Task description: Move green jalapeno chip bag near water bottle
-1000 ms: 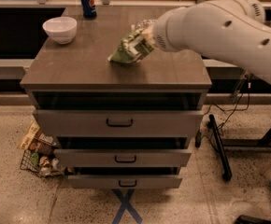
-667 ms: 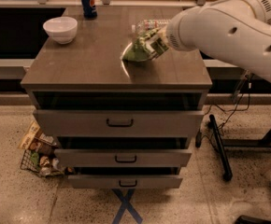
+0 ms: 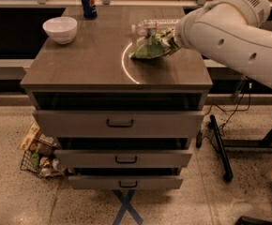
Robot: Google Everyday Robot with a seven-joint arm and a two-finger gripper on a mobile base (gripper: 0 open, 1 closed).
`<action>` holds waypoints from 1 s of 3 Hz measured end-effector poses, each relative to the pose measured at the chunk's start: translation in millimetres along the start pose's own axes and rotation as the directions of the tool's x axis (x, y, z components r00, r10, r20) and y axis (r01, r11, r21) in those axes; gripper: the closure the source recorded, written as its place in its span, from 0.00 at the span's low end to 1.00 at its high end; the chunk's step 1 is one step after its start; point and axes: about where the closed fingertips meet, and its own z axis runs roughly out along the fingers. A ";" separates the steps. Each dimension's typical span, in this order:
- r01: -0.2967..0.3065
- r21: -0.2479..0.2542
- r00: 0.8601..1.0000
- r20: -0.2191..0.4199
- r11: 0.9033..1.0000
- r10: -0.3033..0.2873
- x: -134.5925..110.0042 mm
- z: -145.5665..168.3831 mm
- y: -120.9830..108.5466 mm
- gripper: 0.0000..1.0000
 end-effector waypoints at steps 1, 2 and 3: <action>-0.025 0.055 0.999 -0.021 0.998 0.027 4.9 26.4 2.8 0.06; -0.095 0.077 0.995 -0.023 0.992 0.097 5.8 40.1 10.8 0.00; -0.169 0.062 0.986 0.013 0.984 0.168 4.6 18.6 11.0 0.00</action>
Offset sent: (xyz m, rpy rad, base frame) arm 0.0370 0.0253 -0.0529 0.1445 -0.0085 -0.1986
